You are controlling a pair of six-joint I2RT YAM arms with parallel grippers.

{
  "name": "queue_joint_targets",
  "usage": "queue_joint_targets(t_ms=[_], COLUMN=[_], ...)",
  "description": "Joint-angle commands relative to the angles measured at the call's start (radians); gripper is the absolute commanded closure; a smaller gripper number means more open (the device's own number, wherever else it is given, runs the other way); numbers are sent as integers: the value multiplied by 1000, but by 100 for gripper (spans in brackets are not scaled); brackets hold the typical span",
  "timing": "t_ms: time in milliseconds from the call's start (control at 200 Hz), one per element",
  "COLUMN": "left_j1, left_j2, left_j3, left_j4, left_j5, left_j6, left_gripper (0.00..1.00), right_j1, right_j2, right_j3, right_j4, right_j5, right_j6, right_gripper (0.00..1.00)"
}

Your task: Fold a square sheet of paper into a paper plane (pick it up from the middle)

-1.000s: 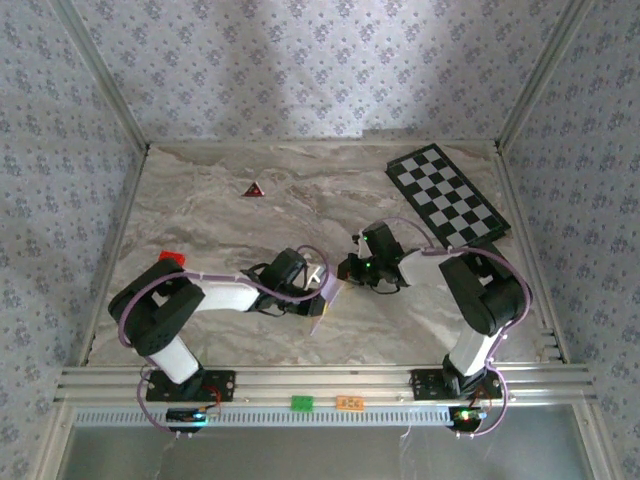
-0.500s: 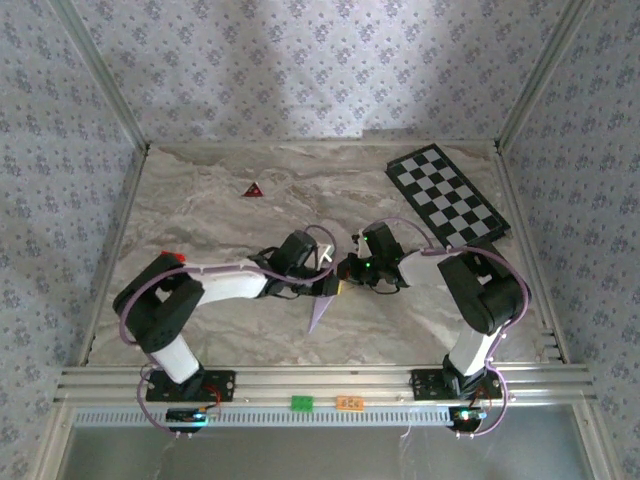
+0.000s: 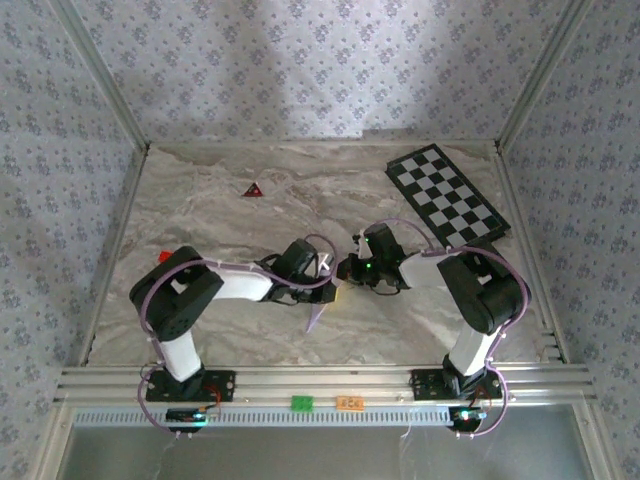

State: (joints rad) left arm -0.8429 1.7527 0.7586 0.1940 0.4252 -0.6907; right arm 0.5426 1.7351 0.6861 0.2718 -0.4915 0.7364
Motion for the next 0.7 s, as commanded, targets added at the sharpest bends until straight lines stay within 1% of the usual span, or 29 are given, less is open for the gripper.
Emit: queue_joint_targets(t_ms=[0,135,225,310,450,545,610,695], left_j1=[-25,-36,-45,-44,-44,-38,-17,38], left_j2=[-41,-90,-142,-208,-333,-440,-506,-554], left_j3=[-51,-81,-132,-192,-257,-276,-281,-268], left_j4=[-109,-146,-173,-181,-198,-216,-216,-242], left_j5=[-3,4,-23,-47,-48,-81,-88,-124], left_j6=[14,33,32,23,8,4,2,-17], left_gripper=[98,97,97,97,97,97,97,94], right_j1=[-7,-9,-8,-7,2,10,13,14], right_j2=[55,61,61,61,60,52,31,-21], right_j3=[-26,-21,-18,-12,12,43,78,115], right_j4=[-121,-132,-132,-128,-130,-127,-136,-161], right_j5=[76,77,76,68,45,10,-15,-29], right_j6=[-12,-18,-17,-15,-18,-18,-22,-33], right_gripper=[100,100,100,99,98,95,93,85])
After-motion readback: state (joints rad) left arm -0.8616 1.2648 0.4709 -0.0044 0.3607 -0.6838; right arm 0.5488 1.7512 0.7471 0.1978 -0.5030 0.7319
